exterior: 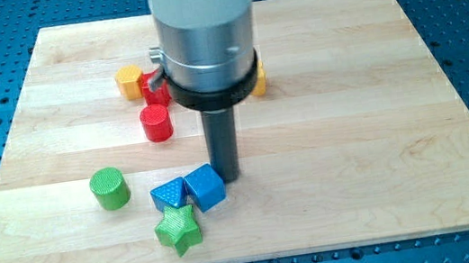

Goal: Move the green circle diagonally top left to the green star

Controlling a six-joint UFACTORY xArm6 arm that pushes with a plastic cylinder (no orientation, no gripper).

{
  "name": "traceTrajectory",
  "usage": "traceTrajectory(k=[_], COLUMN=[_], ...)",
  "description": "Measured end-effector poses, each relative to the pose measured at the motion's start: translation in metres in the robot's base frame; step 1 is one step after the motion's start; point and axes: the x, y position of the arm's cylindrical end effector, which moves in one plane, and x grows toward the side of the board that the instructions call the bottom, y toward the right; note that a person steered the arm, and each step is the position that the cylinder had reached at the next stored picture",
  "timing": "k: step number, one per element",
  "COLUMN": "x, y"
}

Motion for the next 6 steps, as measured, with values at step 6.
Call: traceTrajectory(k=[6], x=[0.017], y=[-0.106])
